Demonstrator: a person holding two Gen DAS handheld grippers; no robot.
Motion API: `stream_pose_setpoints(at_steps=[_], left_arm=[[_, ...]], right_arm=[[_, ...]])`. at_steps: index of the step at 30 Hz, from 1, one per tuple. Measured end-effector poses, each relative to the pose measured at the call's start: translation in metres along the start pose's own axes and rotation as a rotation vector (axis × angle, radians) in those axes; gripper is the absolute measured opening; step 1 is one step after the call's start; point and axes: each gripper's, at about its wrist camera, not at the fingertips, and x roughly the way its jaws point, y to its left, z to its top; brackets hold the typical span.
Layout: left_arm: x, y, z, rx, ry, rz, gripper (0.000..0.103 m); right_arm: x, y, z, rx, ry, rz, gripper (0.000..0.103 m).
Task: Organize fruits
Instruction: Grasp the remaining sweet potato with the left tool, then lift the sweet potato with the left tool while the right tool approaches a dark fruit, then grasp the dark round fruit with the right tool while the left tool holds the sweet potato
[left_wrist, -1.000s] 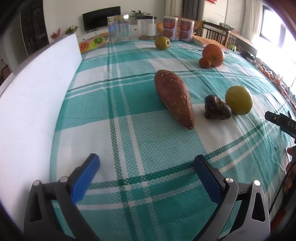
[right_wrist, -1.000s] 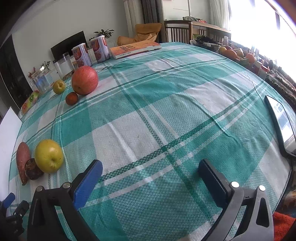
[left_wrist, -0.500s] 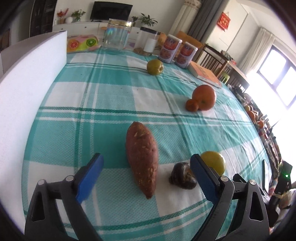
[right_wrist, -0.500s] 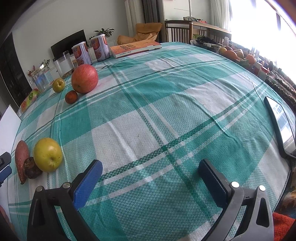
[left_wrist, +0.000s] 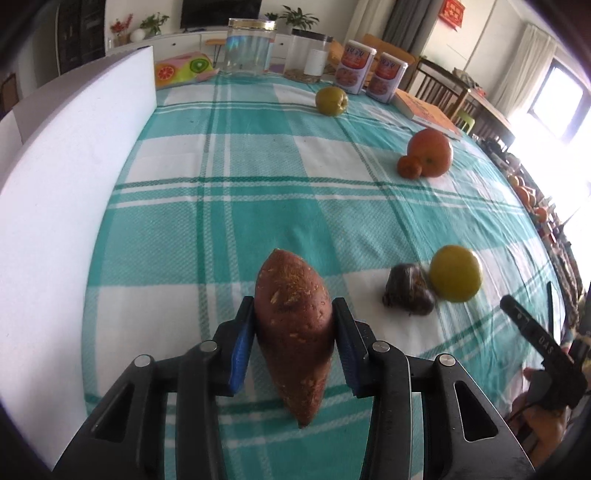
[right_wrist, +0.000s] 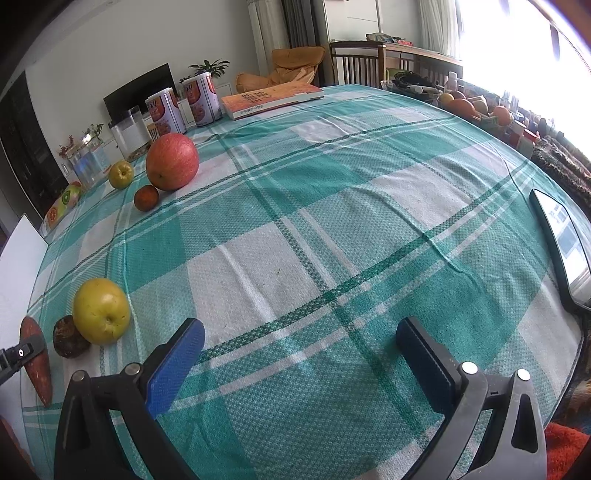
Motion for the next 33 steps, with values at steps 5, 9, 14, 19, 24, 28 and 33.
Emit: stream_pose_setpoints(at_steps=[5, 9, 14, 19, 24, 28, 33], left_arm=[[-0.026, 0.019, -0.035, -0.015, -0.001, 0.008, 0.042], [-0.037, 0.023, -0.05, -0.002, -0.023, 0.003, 0.042], [-0.037, 0.028, -0.054, -0.021, -0.037, -0.024, 0.043], [-0.035, 0.03, -0.056, -0.023, -0.045, -0.04, 0.043], [-0.035, 0.029, -0.057, -0.015, -0.051, -0.046, 0.043], [-0.037, 0.031, -0.059, -0.016, -0.045, -0.056, 0.043], [-0.04, 0.029, -0.066, 0.0, -0.041, -0.061, 0.043]], right_arm=[[-0.023, 0.036, -0.017, -0.089, 0.056, 0.448, 0.097], [-0.029, 0.089, -0.04, -0.182, 0.159, 0.663, 0.084], [-0.005, 0.128, -0.041, -0.164, 0.188, 0.605, 0.076], [0.013, 0.154, -0.03, -0.157, 0.171, 0.518, 0.067], [0.018, 0.158, -0.024, -0.15, 0.13, 0.422, 0.04], [0.015, 0.15, -0.025, -0.152, 0.16, 0.452, 0.001], [-0.004, 0.139, -0.041, -0.25, 0.19, 0.467, 0.002]])
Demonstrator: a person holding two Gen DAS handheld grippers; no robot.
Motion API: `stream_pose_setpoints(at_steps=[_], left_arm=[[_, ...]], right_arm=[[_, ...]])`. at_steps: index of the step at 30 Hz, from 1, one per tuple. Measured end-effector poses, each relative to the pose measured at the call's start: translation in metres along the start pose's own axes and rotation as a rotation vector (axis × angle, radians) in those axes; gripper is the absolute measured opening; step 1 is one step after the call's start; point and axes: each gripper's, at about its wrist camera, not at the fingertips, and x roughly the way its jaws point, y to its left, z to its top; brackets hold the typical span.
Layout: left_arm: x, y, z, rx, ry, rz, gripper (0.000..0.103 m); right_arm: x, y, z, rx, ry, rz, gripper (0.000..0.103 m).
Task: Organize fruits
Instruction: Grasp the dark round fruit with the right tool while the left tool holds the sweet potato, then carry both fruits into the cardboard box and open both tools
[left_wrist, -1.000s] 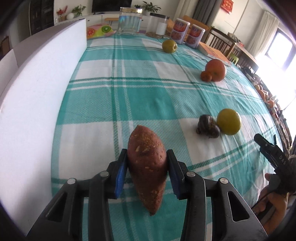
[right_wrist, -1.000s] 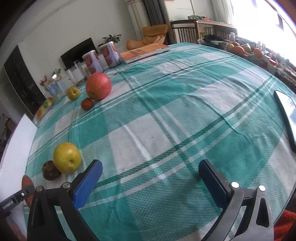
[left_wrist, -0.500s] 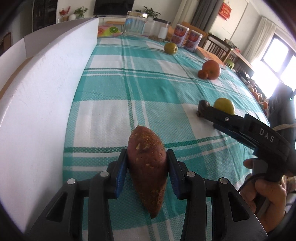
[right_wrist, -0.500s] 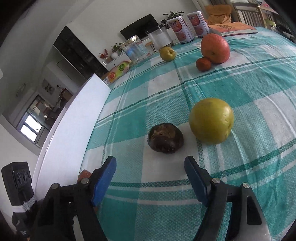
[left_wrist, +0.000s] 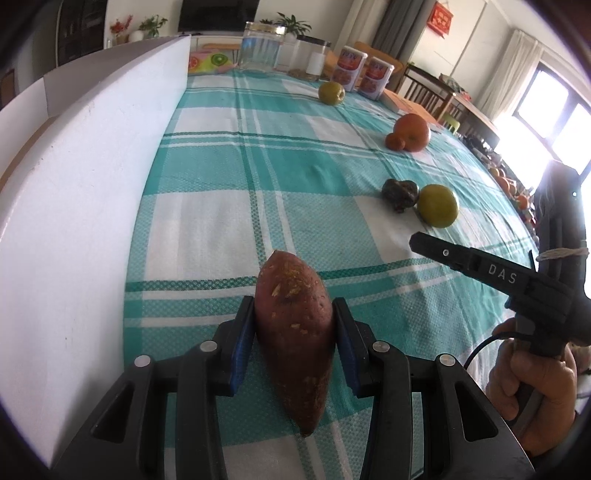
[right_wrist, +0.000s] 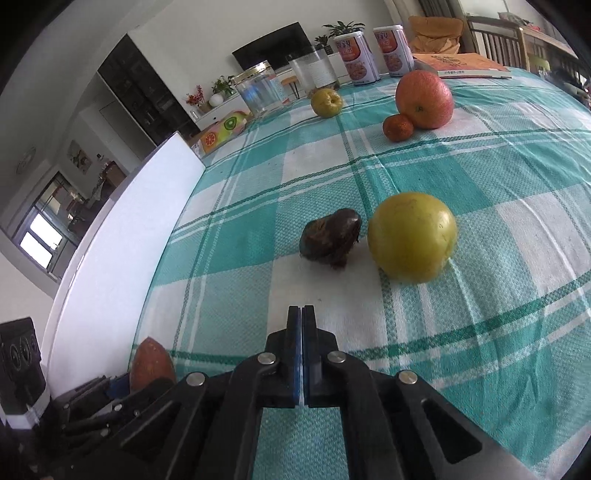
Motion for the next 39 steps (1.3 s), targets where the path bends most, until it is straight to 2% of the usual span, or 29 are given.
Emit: stream_pose_setpoints(at_steps=[1, 3, 5, 6, 14, 15, 16, 19, 25, 28, 30, 32, 34, 37, 39], left_arm=[[0.0, 0.0, -0.001, 0.0, -0.001, 0.0, 0.043], [0.0, 0.0, -0.001, -0.006, -0.002, 0.001, 0.043], [0.001, 0.001, 0.0, -0.015, 0.003, -0.001, 0.043], [0.001, 0.001, 0.0, -0.019, 0.005, -0.002, 0.043], [0.001, 0.0, -0.002, -0.021, 0.011, -0.008, 0.043], [0.001, 0.0, -0.002, -0.022, 0.011, -0.009, 0.043], [0.0, 0.0, -0.002, -0.022, 0.011, -0.011, 0.043], [-0.001, 0.001, -0.003, -0.024, 0.016, -0.024, 0.042], [-0.008, -0.004, -0.005, -0.031, 0.039, -0.078, 0.042], [-0.023, -0.014, -0.004, -0.027, 0.049, -0.133, 0.042], [-0.041, -0.019, -0.002, -0.037, 0.042, -0.195, 0.042], [-0.064, -0.019, 0.002, -0.047, 0.011, -0.234, 0.042], [-0.088, -0.012, 0.006, -0.057, -0.034, -0.234, 0.042], [-0.12, 0.019, 0.014, -0.111, -0.099, -0.186, 0.042], [-0.135, 0.046, 0.018, -0.155, -0.136, -0.117, 0.042]], right_arm=[[-0.001, 0.0, -0.001, -0.002, -0.002, -0.006, 0.005], [-0.001, -0.002, 0.003, 0.011, -0.015, 0.0, 0.023], [0.003, -0.006, 0.01, 0.056, -0.032, 0.01, 0.049], [0.007, -0.007, 0.015, 0.075, -0.036, 0.003, 0.052], [0.035, 0.003, 0.04, 0.114, -0.076, -0.043, 0.052], [0.037, 0.004, 0.042, 0.113, -0.083, -0.057, 0.049], [0.04, 0.005, 0.044, 0.104, -0.075, -0.081, 0.033], [0.036, 0.004, 0.041, 0.11, -0.048, -0.041, 0.033], [-0.005, 0.001, 0.01, 0.127, -0.057, 0.066, 0.033], [-0.018, -0.002, -0.004, 0.133, -0.023, 0.096, 0.033], [-0.024, 0.001, -0.008, 0.13, -0.007, 0.116, 0.033], [-0.031, 0.015, -0.007, 0.103, -0.001, 0.151, 0.033], [-0.037, 0.039, -0.002, 0.053, 0.004, 0.203, 0.033], [-0.042, 0.092, 0.003, -0.057, 0.022, 0.3, 0.033], [-0.044, 0.131, 0.001, -0.141, 0.046, 0.366, 0.033]])
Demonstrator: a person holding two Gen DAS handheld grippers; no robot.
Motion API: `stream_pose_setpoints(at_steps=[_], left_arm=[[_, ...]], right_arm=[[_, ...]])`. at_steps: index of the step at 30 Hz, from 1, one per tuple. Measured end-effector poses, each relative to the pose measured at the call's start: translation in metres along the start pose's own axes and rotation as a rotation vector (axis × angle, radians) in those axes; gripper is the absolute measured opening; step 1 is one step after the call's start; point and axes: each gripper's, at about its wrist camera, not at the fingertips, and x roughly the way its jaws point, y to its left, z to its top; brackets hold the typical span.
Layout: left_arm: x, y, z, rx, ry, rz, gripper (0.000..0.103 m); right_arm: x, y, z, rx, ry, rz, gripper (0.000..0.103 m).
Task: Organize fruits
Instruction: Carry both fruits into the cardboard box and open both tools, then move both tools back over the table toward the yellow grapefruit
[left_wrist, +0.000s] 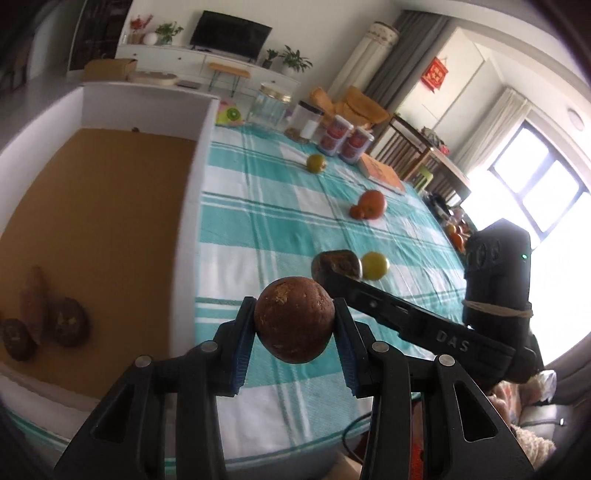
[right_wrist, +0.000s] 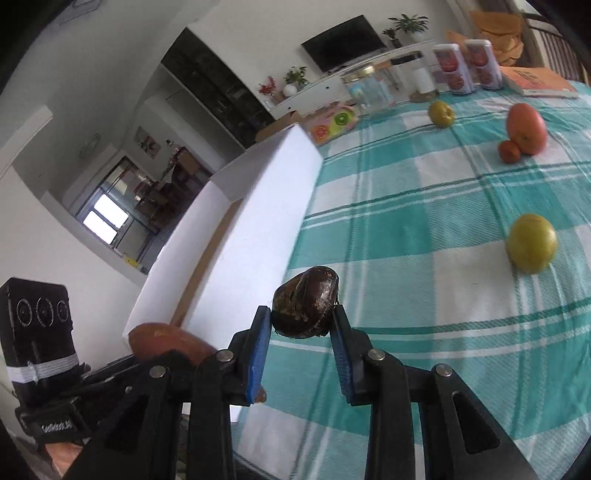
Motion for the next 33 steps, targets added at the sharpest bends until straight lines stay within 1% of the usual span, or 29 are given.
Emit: stream_pose_setpoints(at_steps=[1, 2, 4, 5, 7, 9, 11, 14, 18, 20, 21, 22, 23, 24, 25, 26, 27, 28, 29, 30, 31, 32, 33], left_arm=[[-0.007, 0.014, 0.004, -0.02, -0.022, 0.042, 0.042], [-0.014, 0.028, 0.007, -0.044, -0.045, 0.064, 0.042], [-0.024, 0.056, 0.012, -0.14, -0.053, -0.002, 0.044], [-0.029, 0.064, 0.013, -0.168, -0.065, 0.004, 0.045], [-0.04, 0.069, 0.015, -0.179, -0.091, 0.033, 0.044], [-0.051, 0.073, 0.016, -0.198, -0.126, 0.008, 0.042], [-0.058, 0.076, 0.02, -0.205, -0.143, 0.018, 0.041], [-0.057, 0.086, 0.026, -0.209, -0.16, 0.089, 0.041], [-0.034, 0.103, 0.033, -0.225, -0.137, 0.152, 0.041], [-0.021, 0.104, 0.039, -0.191, -0.132, 0.207, 0.041], [-0.018, 0.104, 0.042, -0.167, -0.13, 0.248, 0.041], [-0.016, 0.102, 0.044, -0.144, -0.144, 0.291, 0.047], [-0.015, 0.099, 0.047, -0.122, -0.163, 0.332, 0.057], [-0.016, 0.097, 0.049, -0.105, -0.181, 0.372, 0.084], [-0.019, 0.094, 0.051, -0.094, -0.205, 0.402, 0.099], [-0.022, 0.09, 0.051, -0.088, -0.236, 0.417, 0.099], [-0.024, 0.087, 0.051, -0.079, -0.25, 0.416, 0.099], [-0.023, 0.081, 0.051, -0.067, -0.248, 0.402, 0.099], [-0.022, 0.076, 0.052, -0.057, -0.242, 0.384, 0.099], [-0.021, 0.068, 0.051, -0.046, -0.236, 0.369, 0.099], [-0.019, 0.058, 0.049, -0.03, -0.233, 0.349, 0.099], [-0.017, 0.045, 0.045, -0.008, -0.229, 0.322, 0.099], [-0.014, 0.03, 0.041, 0.021, -0.223, 0.29, 0.099]], right_arm=[[0.006, 0.018, -0.001, -0.04, 0.019, 0.029, 0.033], [0.012, 0.035, -0.001, -0.077, 0.035, 0.054, 0.033], [0.026, 0.064, -0.004, -0.145, 0.072, 0.093, 0.033], [0.03, 0.076, -0.005, -0.177, 0.072, 0.081, 0.033], [0.037, 0.092, -0.005, -0.225, 0.081, 0.086, 0.033], [0.037, 0.097, -0.004, -0.226, 0.08, 0.109, 0.033], [0.038, 0.102, -0.003, -0.241, 0.08, 0.106, 0.033], [0.052, 0.11, -0.002, -0.268, 0.128, 0.113, 0.033], [0.077, 0.119, -0.008, -0.315, 0.206, 0.101, 0.033], [0.088, 0.12, -0.011, -0.318, 0.218, 0.062, 0.034], [0.091, 0.118, -0.01, -0.309, 0.218, 0.037, 0.035], [0.092, 0.115, -0.008, -0.291, 0.216, 0.028, 0.042], [0.089, 0.11, -0.006, -0.27, 0.204, 0.029, 0.054], [0.083, 0.105, -0.002, -0.252, 0.177, 0.033, 0.06], [0.075, 0.098, 0.001, -0.24, 0.146, 0.028, 0.069], [0.065, 0.09, 0.003, -0.23, 0.113, 0.013, 0.073], [0.055, 0.079, 0.006, -0.219, 0.079, -0.008, 0.074], [0.045, 0.066, 0.008, -0.205, 0.045, -0.032, 0.075], [0.034, 0.05, 0.009, -0.189, 0.005, -0.068, 0.078], [0.021, 0.033, 0.009, -0.172, -0.044, -0.122, 0.08], [0.008, 0.011, 0.007, -0.155, -0.094, -0.196, 0.085], [-0.004, -0.012, 0.005, -0.135, -0.139, -0.28, 0.088], [-0.017, -0.036, 0.002, -0.118, -0.182, -0.371, 0.088]])
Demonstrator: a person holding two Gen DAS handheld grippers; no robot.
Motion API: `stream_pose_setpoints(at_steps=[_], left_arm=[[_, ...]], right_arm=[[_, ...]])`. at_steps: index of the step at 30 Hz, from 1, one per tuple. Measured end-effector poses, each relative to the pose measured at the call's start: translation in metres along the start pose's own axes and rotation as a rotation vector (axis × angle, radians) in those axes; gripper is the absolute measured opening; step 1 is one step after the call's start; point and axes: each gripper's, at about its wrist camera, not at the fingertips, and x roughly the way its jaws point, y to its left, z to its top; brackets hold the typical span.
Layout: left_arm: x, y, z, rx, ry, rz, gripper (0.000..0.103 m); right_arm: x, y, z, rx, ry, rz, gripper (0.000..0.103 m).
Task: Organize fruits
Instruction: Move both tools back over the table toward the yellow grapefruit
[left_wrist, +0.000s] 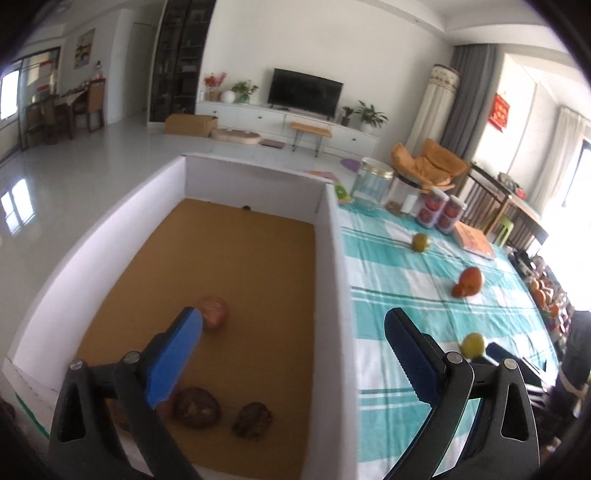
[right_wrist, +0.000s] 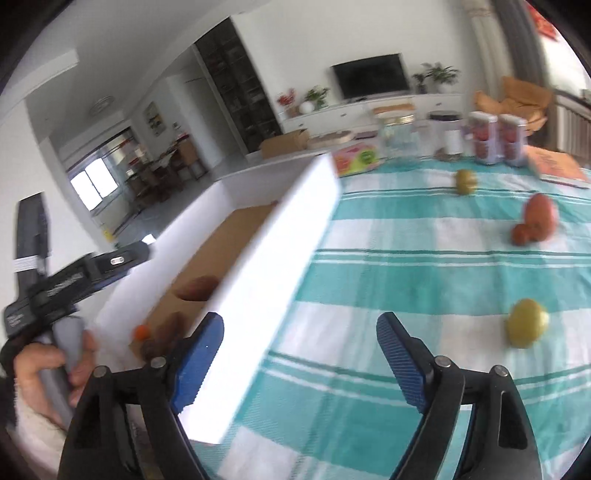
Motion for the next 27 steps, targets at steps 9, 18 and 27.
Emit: stream_pose_setpoints(at_steps=[9, 18, 27], left_arm=[[0.049, -0.143, -0.069, 0.262, 0.199, -0.272, 0.1], [0.138, -0.189, -0.114, 0.433, 0.213, -0.106, 0.1], [0.153, -0.189, -0.121, 0.429, 0.277, -0.102, 0.103]], right_arm=[[-0.041, -0.206, -0.042, 0.415, -0.071, -0.471, 0.088], [-0.043, -0.223, -0.052, 0.493, -0.042, -0.511, 0.088], [-0.034, -0.227, -0.057, 0.499, -0.019, -0.513, 0.093]])
